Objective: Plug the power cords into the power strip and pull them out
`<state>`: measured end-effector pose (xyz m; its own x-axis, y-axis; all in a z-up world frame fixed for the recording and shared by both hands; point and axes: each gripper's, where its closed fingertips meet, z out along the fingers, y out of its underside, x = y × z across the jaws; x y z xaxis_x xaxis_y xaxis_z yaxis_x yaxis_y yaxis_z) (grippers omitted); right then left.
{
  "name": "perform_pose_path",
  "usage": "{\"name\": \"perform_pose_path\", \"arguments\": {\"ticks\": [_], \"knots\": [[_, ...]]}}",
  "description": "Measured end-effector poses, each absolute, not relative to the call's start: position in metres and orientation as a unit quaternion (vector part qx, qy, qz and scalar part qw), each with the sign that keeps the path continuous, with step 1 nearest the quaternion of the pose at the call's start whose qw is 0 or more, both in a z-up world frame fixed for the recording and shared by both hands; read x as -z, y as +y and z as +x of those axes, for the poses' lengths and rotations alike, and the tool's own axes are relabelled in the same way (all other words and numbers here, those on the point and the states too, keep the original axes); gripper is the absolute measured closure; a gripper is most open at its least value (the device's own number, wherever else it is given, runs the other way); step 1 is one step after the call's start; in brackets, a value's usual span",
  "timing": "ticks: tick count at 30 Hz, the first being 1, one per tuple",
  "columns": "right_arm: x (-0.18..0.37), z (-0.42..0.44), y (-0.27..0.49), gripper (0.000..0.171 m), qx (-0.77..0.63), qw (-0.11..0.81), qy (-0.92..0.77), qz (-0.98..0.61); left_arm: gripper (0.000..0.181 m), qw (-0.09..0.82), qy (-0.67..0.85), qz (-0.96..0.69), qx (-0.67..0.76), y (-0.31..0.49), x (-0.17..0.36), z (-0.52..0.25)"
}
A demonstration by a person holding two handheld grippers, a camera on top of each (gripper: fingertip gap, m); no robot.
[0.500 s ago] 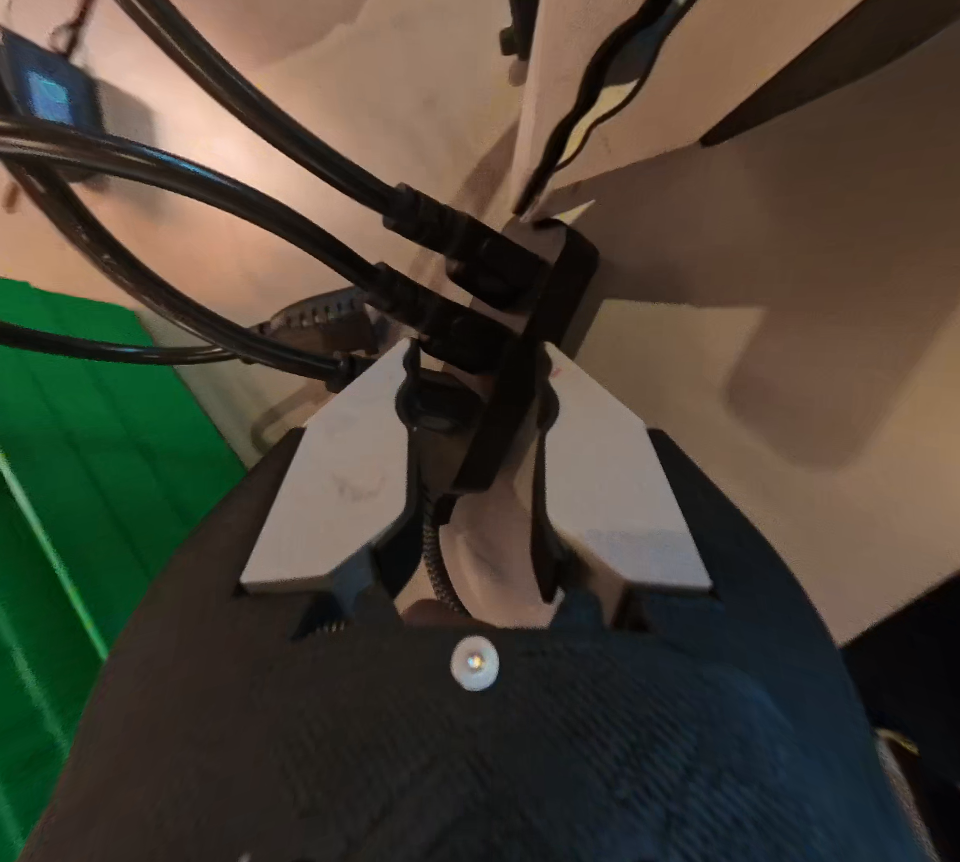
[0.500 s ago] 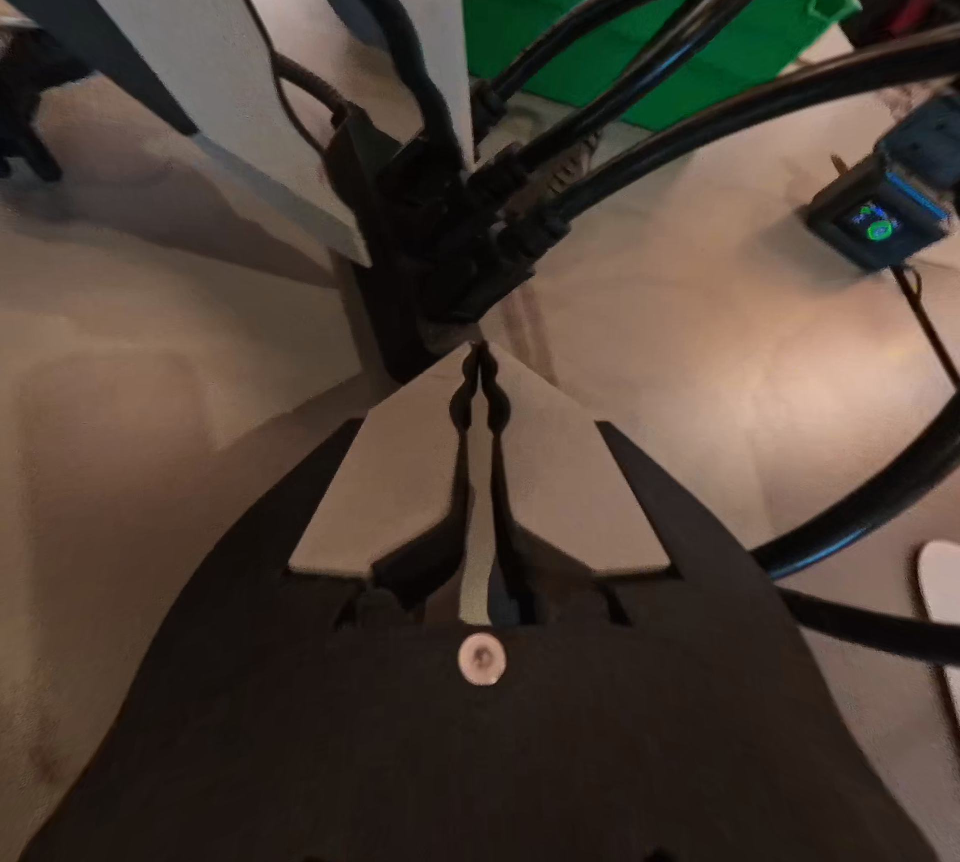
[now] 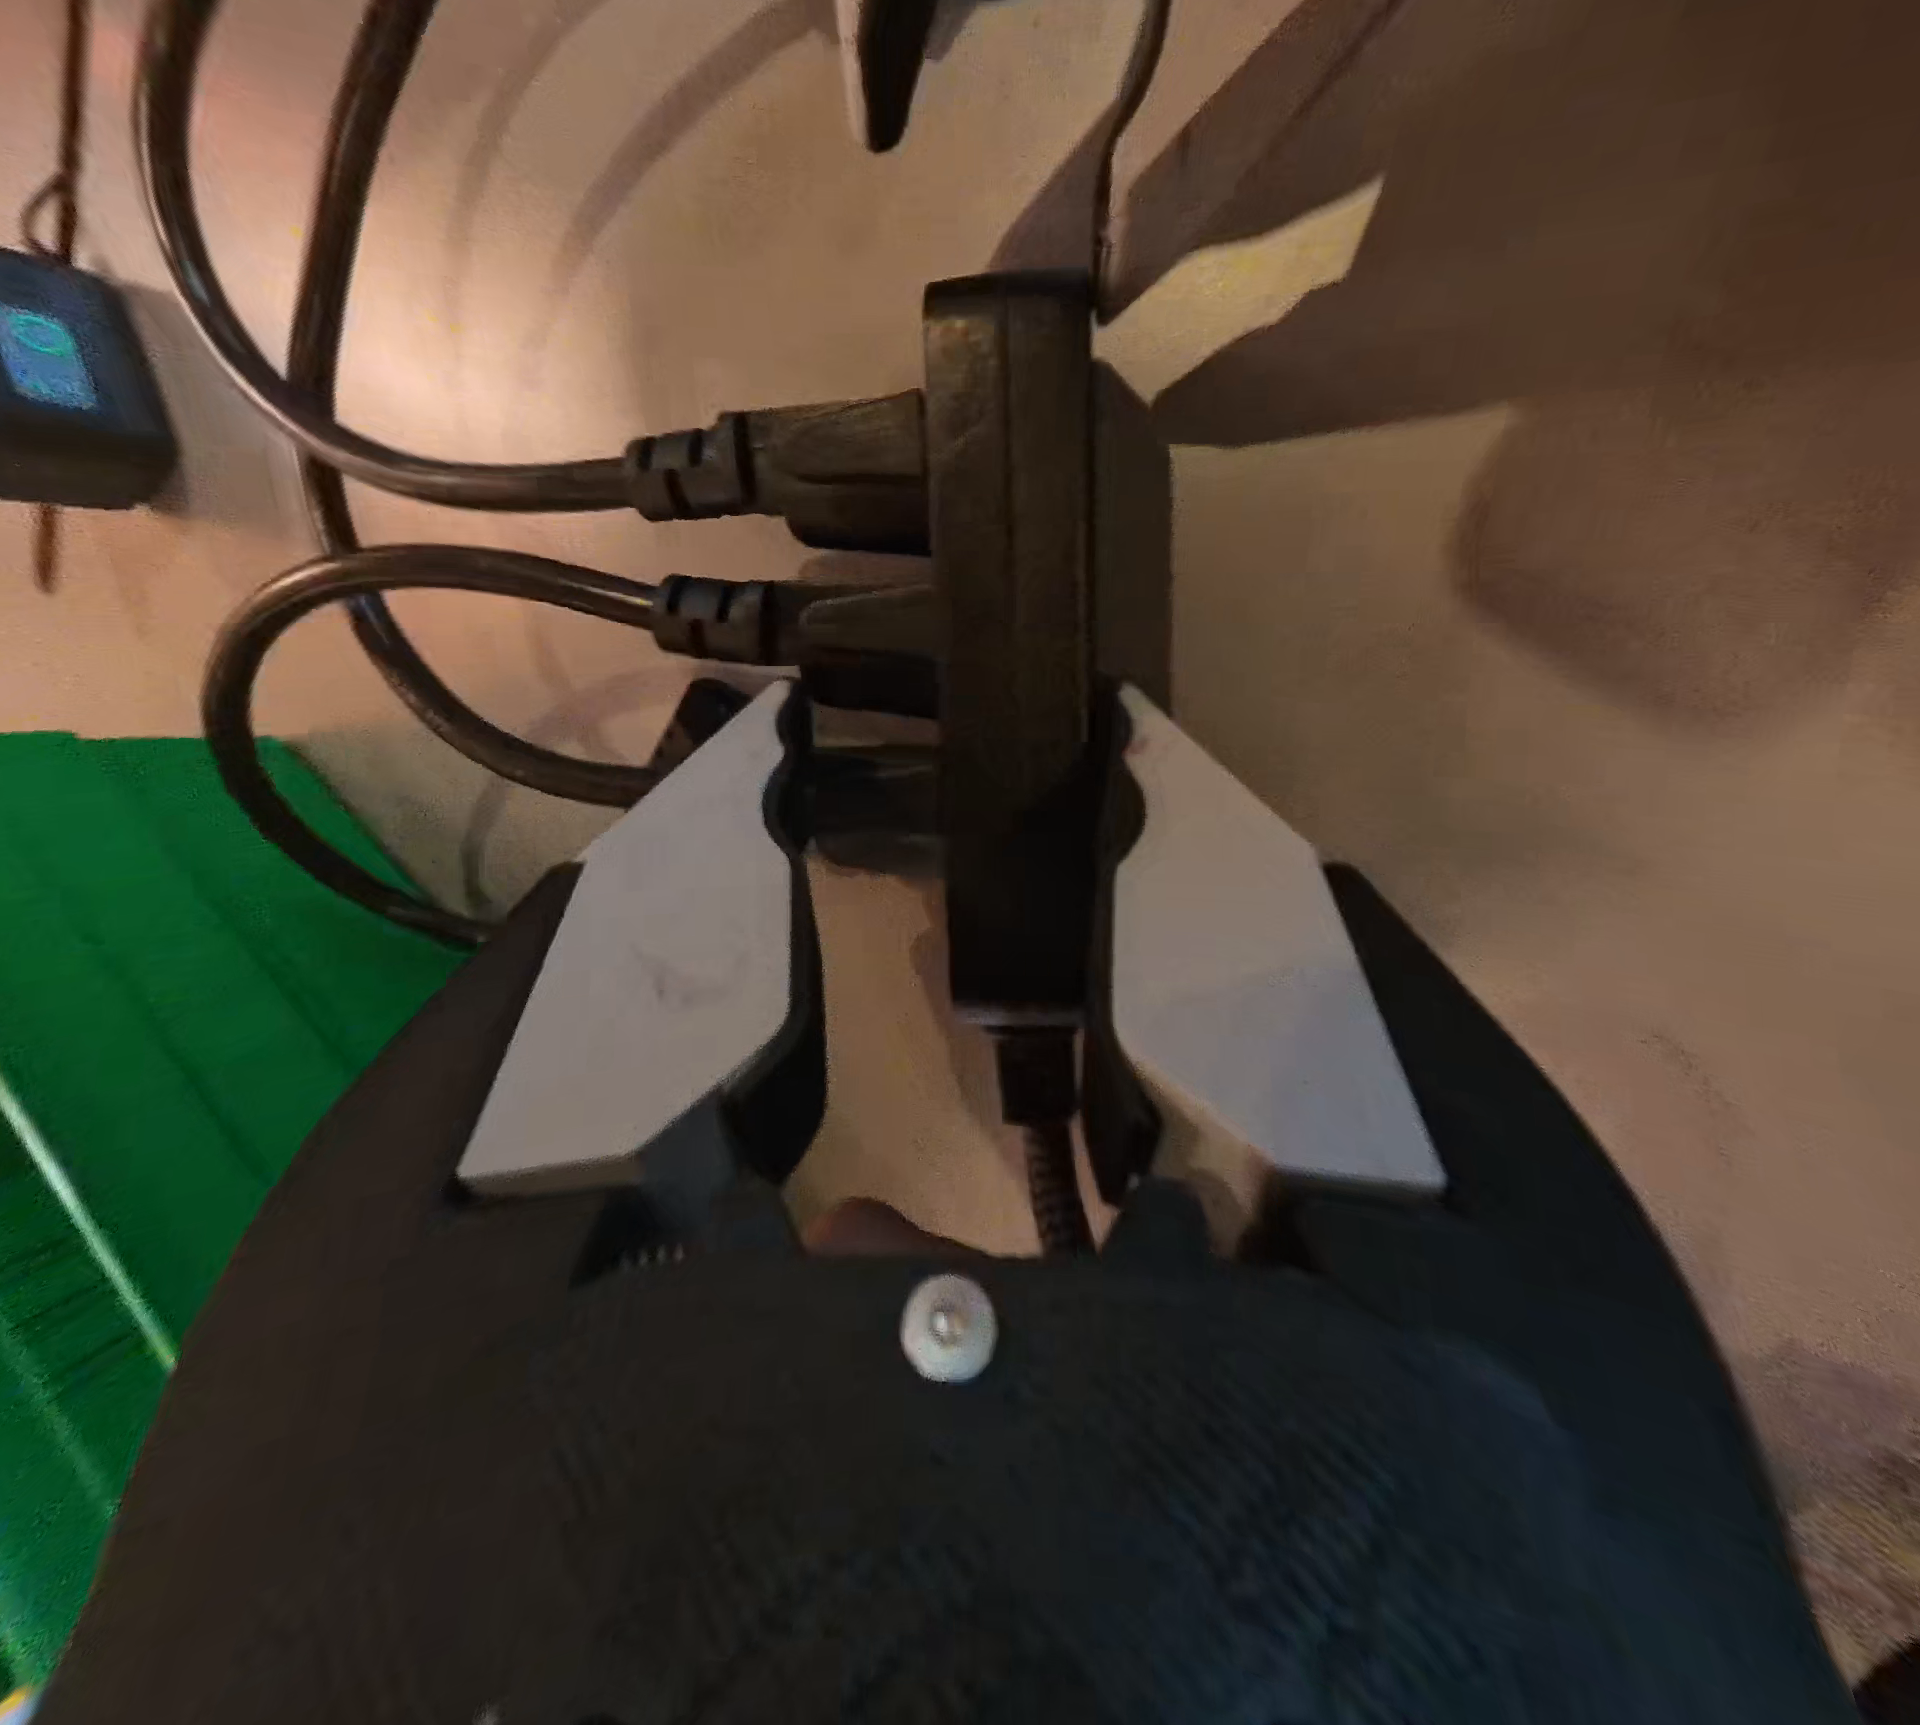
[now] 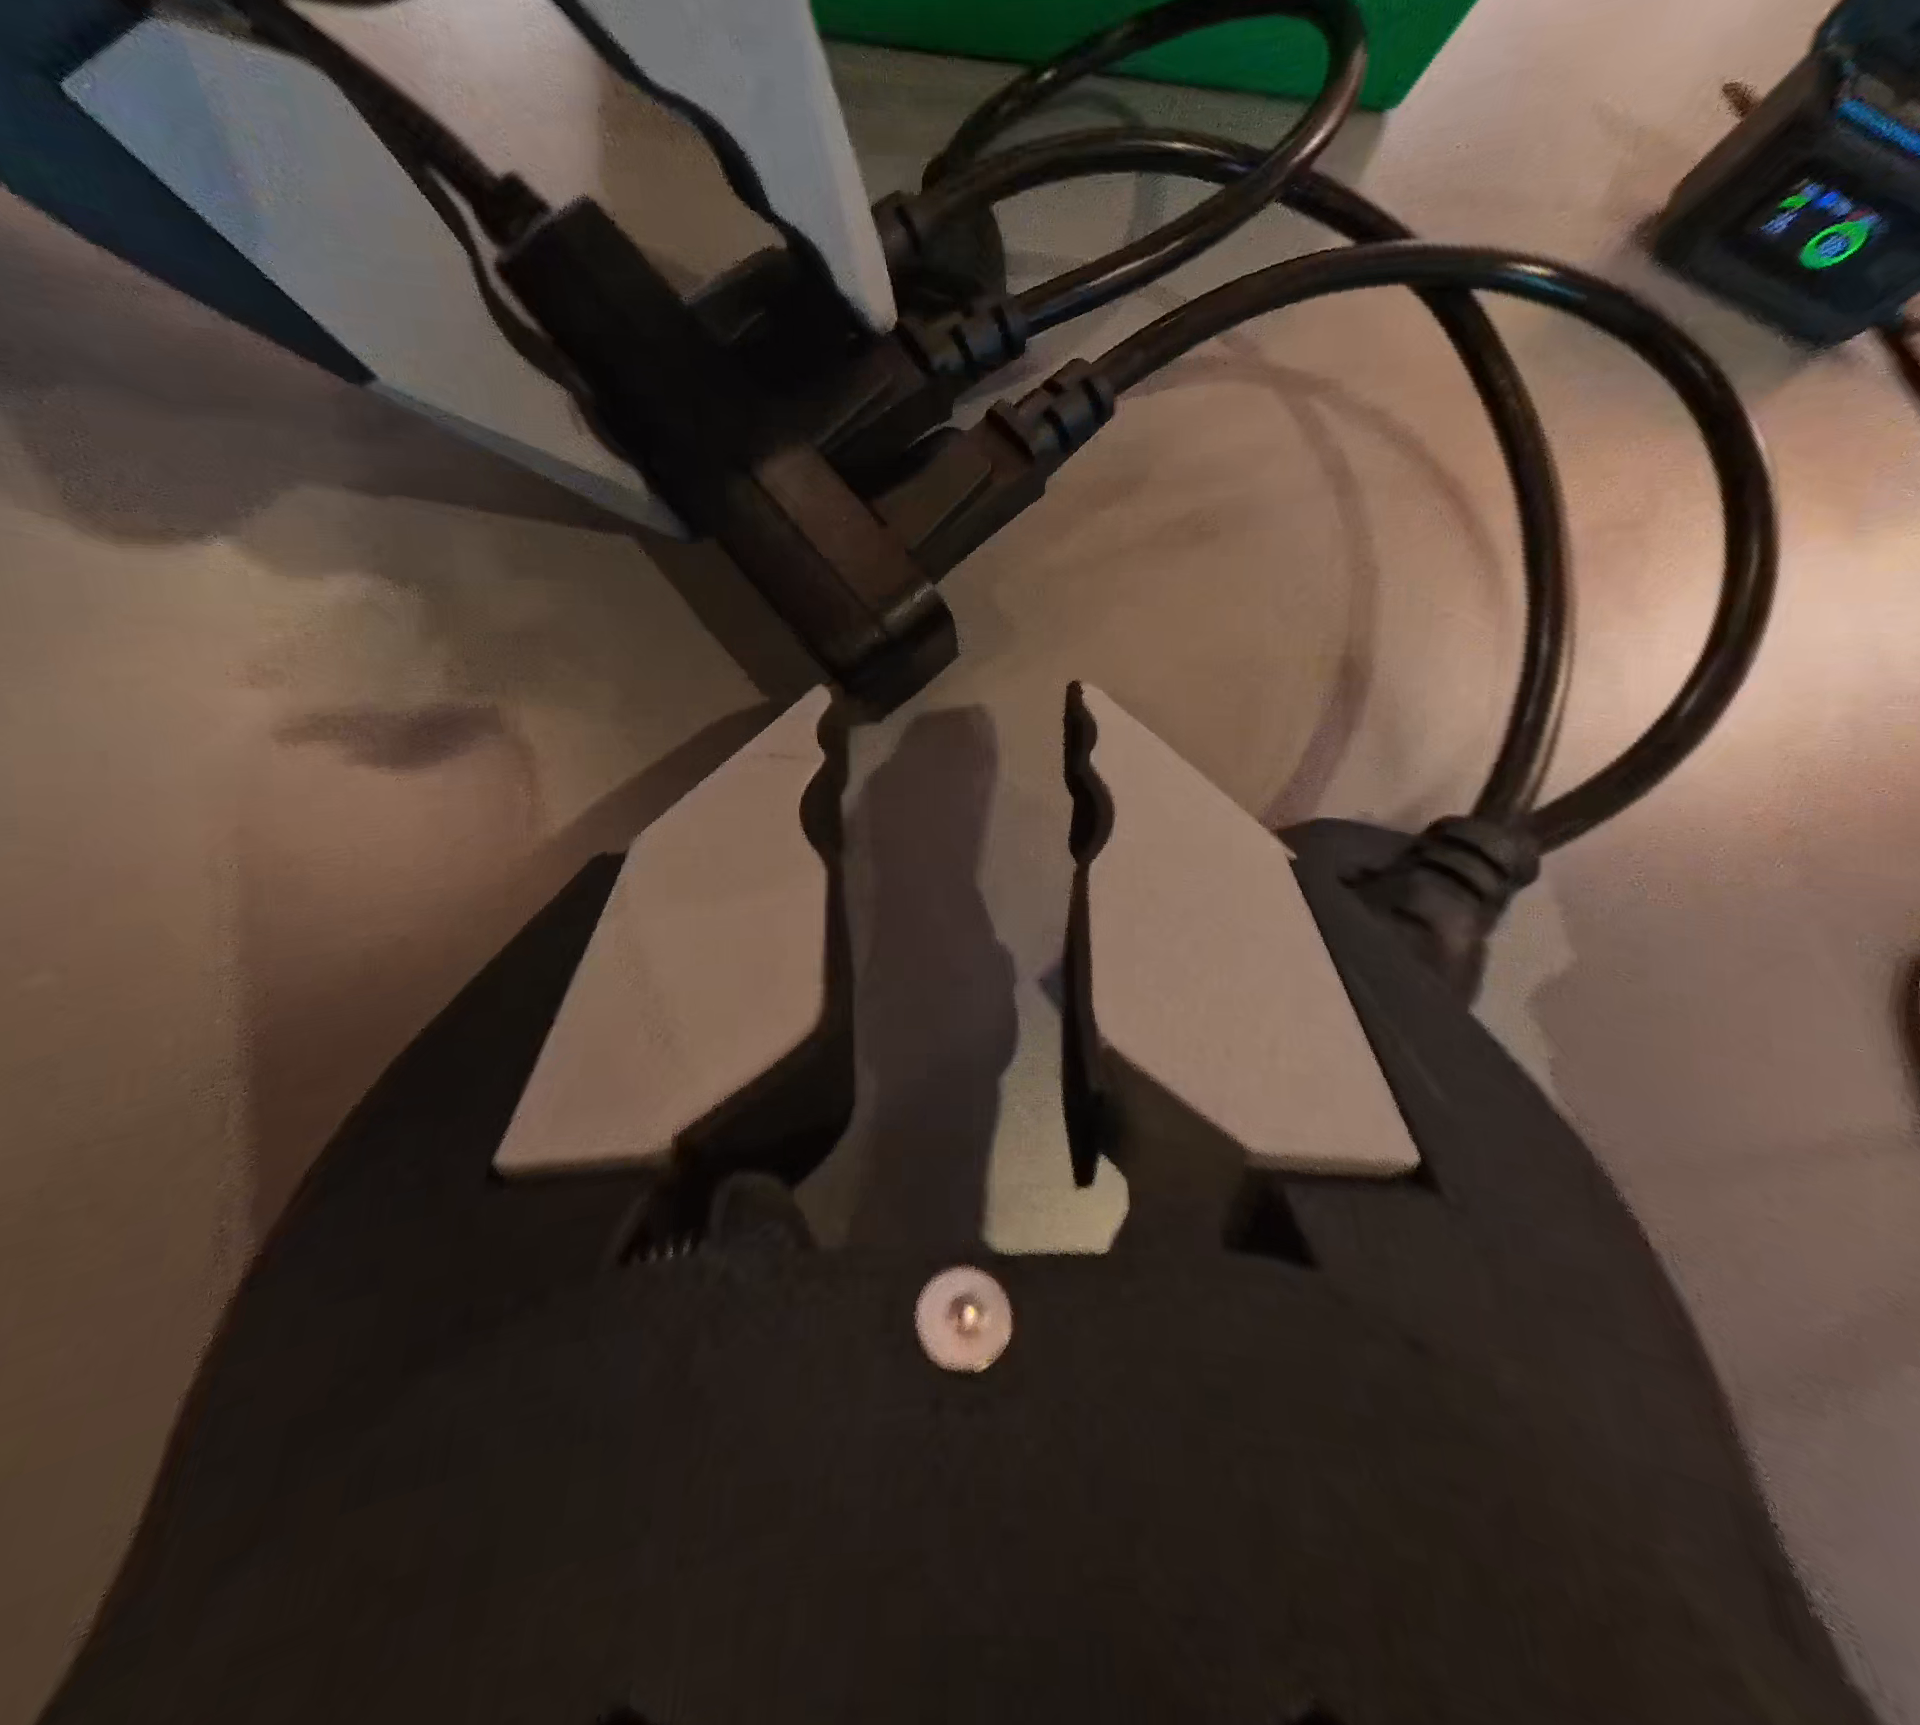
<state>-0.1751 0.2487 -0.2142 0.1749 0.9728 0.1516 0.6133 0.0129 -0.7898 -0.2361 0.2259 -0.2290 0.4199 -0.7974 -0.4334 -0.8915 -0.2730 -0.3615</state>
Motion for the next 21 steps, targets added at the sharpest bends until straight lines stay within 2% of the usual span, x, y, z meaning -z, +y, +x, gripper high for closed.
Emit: {"name": "perform_pose_path", "arguments": {"ticks": [3, 7, 13, 18, 21], "knots": [[0.216, -0.177, 0.244, 0.121, -0.266, 0.361, -0.591, -0.67, 0.127, 0.283, 0.544, -0.788, -0.05, 0.22, 0.23, -0.231], [0.215, -0.182, 0.227, 0.125, -0.269, 0.365, -0.632, -0.628, 0.127, 0.32, 0.574, -0.752, -0.052, 0.219, 0.228, -0.229], [0.213, -0.181, 0.2, 0.124, -0.245, 0.361, -0.698, -0.567, 0.127, 0.409, 0.633, -0.644, -0.128, 0.215, 0.221, -0.223], [0.184, -0.165, 0.219, 0.13, -0.321, 0.379, -0.615, -0.612, 0.128, 0.457, 0.676, -0.535, -0.218, 0.21, 0.215, -0.217], [0.179, -0.164, 0.216, 0.133, -0.411, 0.326, -0.56, -0.642, 0.129, 0.477, 0.684, -0.487, -0.26, 0.208, 0.213, -0.213]]}}
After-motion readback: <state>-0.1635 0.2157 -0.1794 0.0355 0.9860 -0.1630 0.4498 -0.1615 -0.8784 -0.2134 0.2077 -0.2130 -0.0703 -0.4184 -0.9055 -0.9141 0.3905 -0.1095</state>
